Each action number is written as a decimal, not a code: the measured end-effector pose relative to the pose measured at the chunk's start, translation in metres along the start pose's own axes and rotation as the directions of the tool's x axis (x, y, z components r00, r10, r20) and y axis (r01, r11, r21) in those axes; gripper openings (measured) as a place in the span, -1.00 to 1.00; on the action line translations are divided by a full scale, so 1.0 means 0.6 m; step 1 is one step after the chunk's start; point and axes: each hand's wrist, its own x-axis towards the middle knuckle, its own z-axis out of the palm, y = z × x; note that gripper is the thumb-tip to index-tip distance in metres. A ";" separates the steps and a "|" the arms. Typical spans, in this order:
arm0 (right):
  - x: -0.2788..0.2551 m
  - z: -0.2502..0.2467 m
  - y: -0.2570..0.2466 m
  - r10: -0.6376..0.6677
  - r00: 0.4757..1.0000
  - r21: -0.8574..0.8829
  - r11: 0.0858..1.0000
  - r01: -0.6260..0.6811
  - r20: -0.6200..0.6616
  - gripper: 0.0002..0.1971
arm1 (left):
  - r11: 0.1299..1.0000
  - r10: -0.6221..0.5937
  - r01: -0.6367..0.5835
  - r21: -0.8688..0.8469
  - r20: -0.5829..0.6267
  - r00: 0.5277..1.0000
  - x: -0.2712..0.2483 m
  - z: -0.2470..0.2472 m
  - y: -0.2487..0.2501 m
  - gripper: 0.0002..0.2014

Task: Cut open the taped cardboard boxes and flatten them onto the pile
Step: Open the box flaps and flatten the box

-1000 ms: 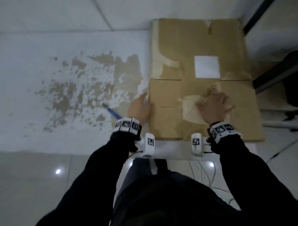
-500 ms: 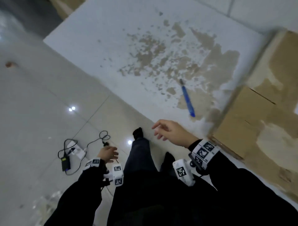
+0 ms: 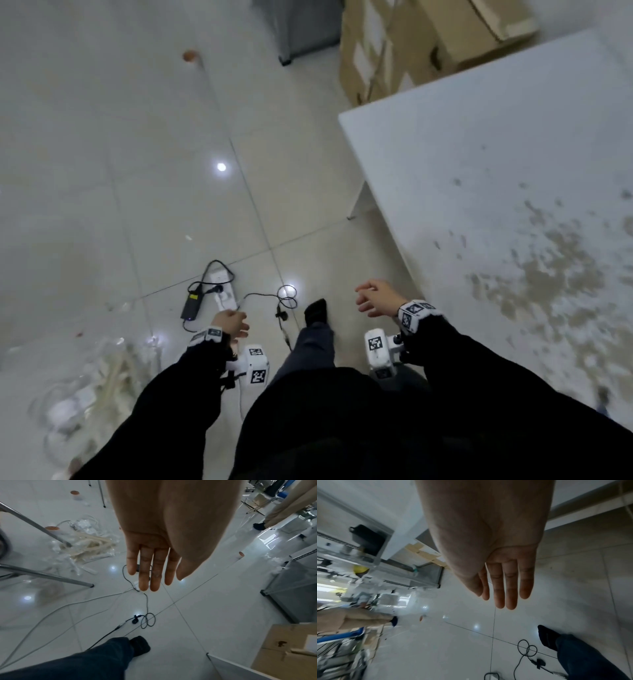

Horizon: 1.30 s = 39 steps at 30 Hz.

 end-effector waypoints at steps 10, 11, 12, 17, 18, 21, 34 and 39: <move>0.207 -0.004 -0.193 0.250 0.966 0.049 0.968 -0.247 -0.064 -0.67 | 0.969 0.241 -0.233 -0.082 0.098 0.966 0.038 -0.051 0.364 -0.88; 0.226 -0.004 -0.225 0.221 0.974 0.033 0.975 -0.220 -0.051 -0.68 | 0.962 0.265 -0.257 -0.091 0.090 0.960 0.045 -0.063 0.404 -0.88; 0.244 -0.003 -0.265 0.203 0.979 0.049 0.978 -0.201 -0.032 -0.69 | 0.956 0.283 -0.275 -0.106 0.075 0.956 0.053 -0.076 0.443 -0.87; 0.296 0.002 -0.483 0.103 0.994 0.077 0.991 -0.107 0.048 -0.72 | 0.973 0.220 -0.216 -0.075 0.046 0.974 0.093 -0.159 0.585 -0.86; 0.303 0.002 -0.523 0.073 0.995 0.092 0.993 -0.079 0.073 -0.73 | 0.978 0.201 -0.198 -0.065 0.038 0.979 0.108 -0.177 0.606 -0.86; 0.333 -0.013 -0.634 -0.022 0.996 0.094 0.995 0.014 0.091 -0.77 | 0.994 0.104 -0.105 -0.026 -0.021 0.994 0.159 -0.233 0.675 -0.87; 0.496 -0.215 -0.777 0.219 0.929 0.591 0.807 0.001 -0.300 -0.84 | 0.921 0.190 -0.198 0.337 0.056 0.980 0.367 -0.281 1.178 -0.75; 0.467 -0.291 -0.704 0.438 0.848 0.853 0.521 0.031 -0.298 -0.87 | 0.754 0.269 -0.414 0.511 0.335 0.903 0.327 -0.097 1.362 -0.67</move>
